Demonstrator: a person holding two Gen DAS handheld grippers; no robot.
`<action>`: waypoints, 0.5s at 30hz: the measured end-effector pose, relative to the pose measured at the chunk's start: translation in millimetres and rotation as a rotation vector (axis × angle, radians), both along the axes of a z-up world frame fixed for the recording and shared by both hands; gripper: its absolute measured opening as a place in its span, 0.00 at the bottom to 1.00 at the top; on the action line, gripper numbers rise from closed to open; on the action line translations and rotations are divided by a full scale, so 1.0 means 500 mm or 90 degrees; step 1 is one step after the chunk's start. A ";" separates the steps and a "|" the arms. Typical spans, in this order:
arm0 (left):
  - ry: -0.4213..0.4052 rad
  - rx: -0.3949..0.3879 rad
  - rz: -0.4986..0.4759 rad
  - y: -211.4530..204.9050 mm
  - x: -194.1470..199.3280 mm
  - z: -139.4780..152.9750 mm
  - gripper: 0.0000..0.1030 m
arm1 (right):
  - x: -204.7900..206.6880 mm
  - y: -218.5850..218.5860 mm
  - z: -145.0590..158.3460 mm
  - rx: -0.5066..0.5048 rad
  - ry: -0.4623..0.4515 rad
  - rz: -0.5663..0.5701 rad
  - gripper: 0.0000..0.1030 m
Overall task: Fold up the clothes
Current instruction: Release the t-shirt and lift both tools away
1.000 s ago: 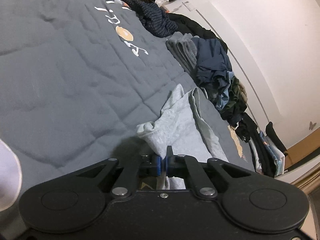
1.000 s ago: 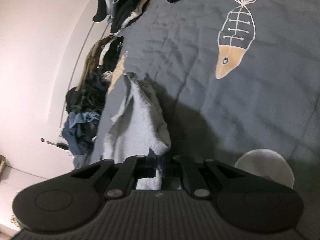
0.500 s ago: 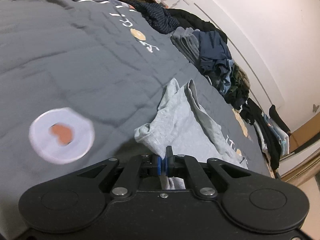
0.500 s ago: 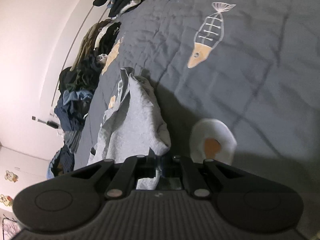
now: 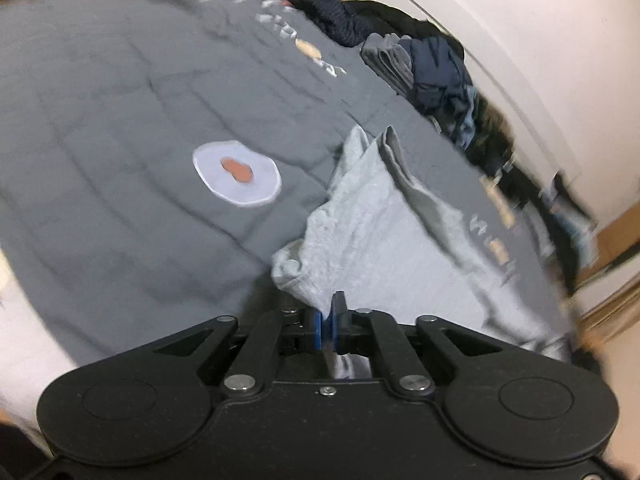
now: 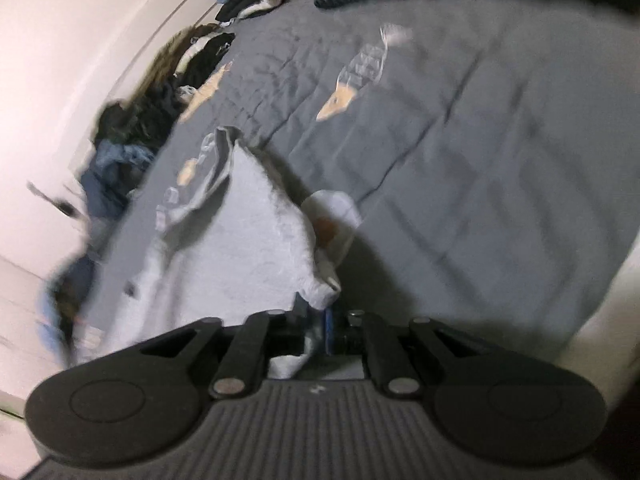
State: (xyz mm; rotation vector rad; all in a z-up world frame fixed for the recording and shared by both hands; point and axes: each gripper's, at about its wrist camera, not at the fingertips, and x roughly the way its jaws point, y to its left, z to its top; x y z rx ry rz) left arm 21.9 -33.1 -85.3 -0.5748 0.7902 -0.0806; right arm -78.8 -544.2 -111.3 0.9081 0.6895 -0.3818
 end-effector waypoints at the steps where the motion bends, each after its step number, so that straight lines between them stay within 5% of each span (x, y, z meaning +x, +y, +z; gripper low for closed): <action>1: -0.005 0.054 0.004 -0.006 -0.006 0.014 0.38 | -0.001 0.005 0.012 -0.023 0.002 0.007 0.11; 2: -0.011 0.105 0.007 -0.011 -0.013 0.029 0.48 | -0.001 0.010 0.025 -0.044 0.002 0.015 0.17; 6: -0.119 0.201 -0.024 -0.029 -0.032 0.095 0.51 | -0.018 0.024 0.078 -0.150 -0.018 0.017 0.39; 12: -0.207 0.253 -0.146 -0.110 0.017 0.150 0.52 | 0.043 0.035 0.153 -0.310 -0.057 0.079 0.45; 15: -0.259 0.335 -0.217 -0.172 0.067 0.161 0.52 | 0.123 0.042 0.181 -0.361 -0.076 0.154 0.46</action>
